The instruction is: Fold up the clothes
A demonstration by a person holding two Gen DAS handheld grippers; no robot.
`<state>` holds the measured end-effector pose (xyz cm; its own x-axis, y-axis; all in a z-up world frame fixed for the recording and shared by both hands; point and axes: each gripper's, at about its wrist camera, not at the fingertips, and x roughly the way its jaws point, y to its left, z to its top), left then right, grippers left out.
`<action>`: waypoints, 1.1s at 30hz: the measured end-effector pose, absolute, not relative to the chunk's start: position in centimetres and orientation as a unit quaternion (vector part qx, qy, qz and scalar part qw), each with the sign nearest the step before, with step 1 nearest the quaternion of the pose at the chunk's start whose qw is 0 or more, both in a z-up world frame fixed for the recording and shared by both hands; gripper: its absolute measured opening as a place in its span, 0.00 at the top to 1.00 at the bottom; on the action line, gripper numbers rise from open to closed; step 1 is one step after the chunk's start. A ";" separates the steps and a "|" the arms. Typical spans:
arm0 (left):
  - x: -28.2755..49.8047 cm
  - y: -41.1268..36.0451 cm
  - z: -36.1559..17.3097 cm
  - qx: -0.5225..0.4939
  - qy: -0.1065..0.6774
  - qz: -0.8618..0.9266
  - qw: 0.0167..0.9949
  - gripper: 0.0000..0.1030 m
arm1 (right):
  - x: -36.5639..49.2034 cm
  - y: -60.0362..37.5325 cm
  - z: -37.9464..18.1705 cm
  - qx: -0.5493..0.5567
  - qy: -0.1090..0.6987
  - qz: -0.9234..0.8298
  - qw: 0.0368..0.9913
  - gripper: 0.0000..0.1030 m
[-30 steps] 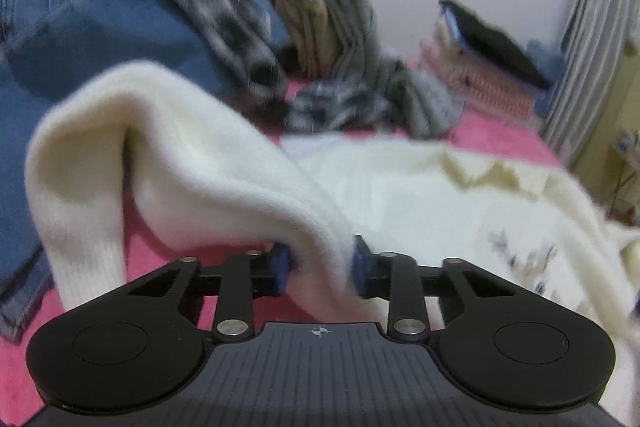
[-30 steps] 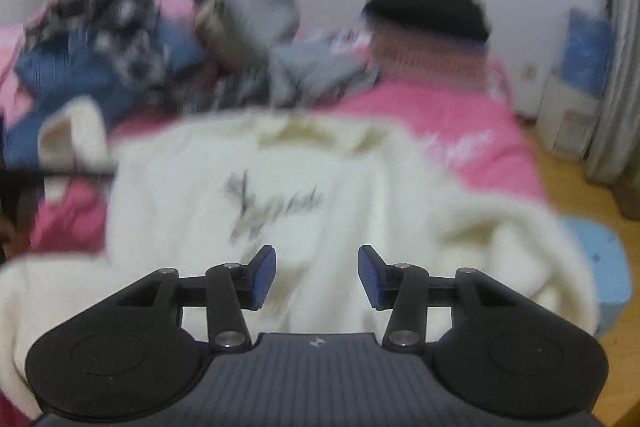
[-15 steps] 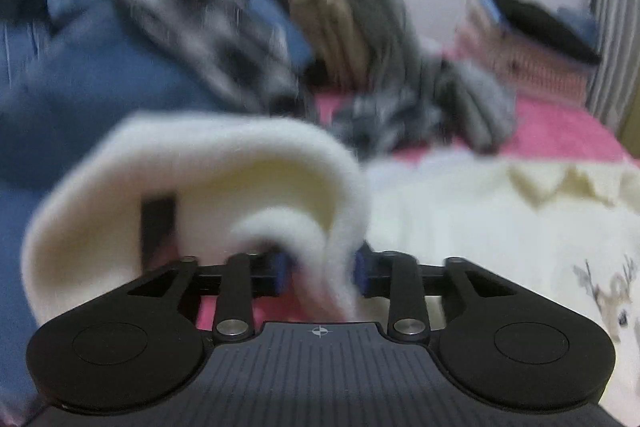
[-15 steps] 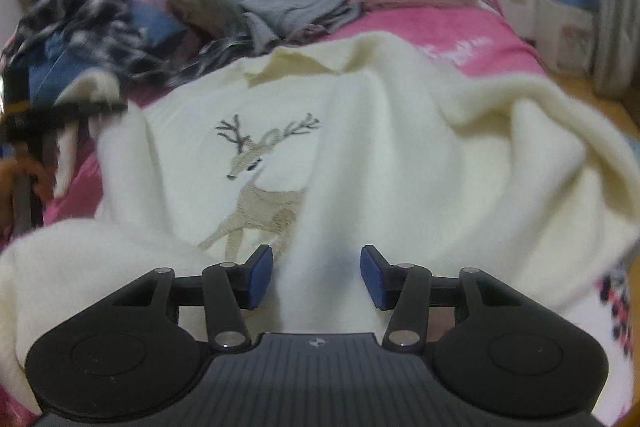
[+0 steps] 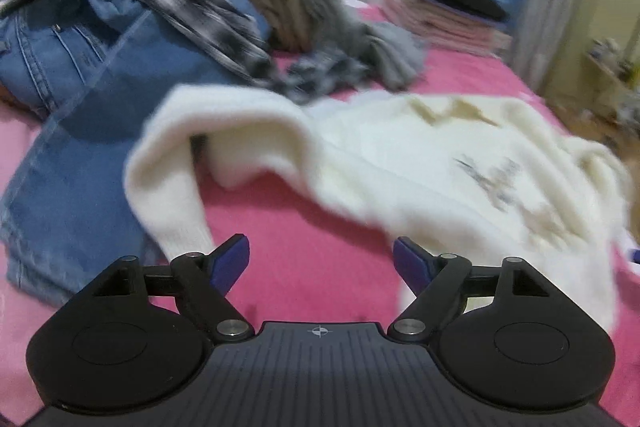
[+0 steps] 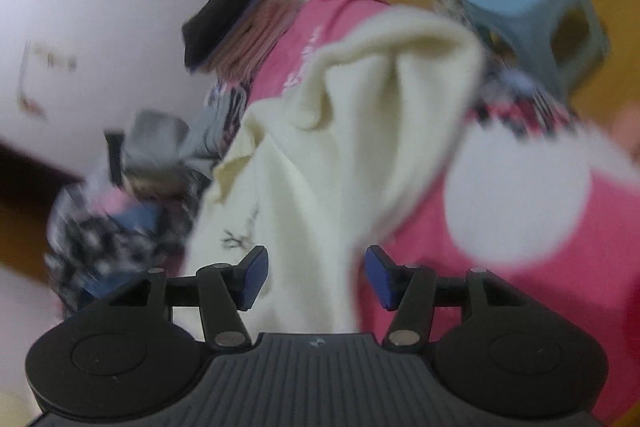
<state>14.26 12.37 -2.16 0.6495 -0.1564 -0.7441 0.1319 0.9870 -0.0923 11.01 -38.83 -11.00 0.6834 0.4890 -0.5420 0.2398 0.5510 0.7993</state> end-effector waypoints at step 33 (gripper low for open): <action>0.3 3.0 -8.4 0.109 0.447 -0.224 0.859 0.20 | 7.0 -37.8 -3.0 0.296 0.299 0.026 0.907 0.87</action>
